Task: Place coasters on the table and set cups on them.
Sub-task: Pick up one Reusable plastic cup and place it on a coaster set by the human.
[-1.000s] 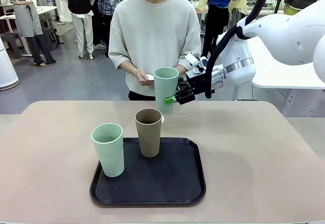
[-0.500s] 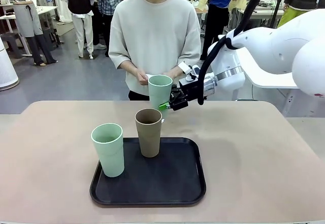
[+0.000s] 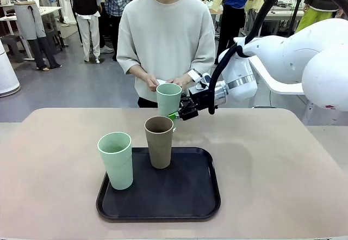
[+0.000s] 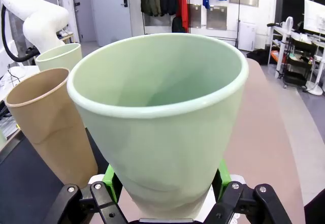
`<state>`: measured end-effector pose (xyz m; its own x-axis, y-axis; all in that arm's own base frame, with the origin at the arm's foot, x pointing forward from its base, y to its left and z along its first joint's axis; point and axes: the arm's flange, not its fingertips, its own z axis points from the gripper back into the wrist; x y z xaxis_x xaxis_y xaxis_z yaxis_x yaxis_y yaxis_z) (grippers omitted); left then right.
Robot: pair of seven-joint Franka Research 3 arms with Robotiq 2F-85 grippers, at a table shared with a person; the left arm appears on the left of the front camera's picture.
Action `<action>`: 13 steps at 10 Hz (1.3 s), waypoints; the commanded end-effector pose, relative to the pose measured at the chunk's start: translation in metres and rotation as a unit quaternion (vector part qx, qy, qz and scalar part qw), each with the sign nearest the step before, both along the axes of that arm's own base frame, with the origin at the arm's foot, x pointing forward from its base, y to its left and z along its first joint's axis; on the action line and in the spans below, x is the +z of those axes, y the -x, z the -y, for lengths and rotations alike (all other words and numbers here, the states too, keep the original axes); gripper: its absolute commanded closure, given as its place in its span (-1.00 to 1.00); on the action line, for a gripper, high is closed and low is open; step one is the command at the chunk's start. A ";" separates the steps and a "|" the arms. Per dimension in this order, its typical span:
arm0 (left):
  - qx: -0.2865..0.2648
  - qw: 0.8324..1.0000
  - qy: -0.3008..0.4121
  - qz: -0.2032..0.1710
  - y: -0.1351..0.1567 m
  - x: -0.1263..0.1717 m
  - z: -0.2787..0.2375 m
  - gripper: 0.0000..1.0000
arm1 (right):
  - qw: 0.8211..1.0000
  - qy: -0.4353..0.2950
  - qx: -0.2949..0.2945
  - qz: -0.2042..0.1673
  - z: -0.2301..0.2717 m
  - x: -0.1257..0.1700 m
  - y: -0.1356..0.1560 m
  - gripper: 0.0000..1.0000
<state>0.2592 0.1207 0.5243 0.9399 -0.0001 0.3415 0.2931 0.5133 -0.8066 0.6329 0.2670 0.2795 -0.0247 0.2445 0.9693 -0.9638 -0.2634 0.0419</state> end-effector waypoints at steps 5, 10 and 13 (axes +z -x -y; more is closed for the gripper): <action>-0.002 1.000 0.007 0.001 0.002 0.001 -0.001 -1.00 | 1.000 0.001 -0.004 0.000 0.000 0.000 -0.003 -0.67; -0.002 1.000 0.007 0.001 0.002 0.001 -0.001 -1.00 | 0.999 0.022 -0.020 -0.015 -0.028 -0.015 -0.030 -0.67; -0.002 1.000 0.007 0.001 0.002 0.001 -0.001 -1.00 | 1.000 0.023 -0.018 -0.012 -0.031 -0.019 -0.035 -0.67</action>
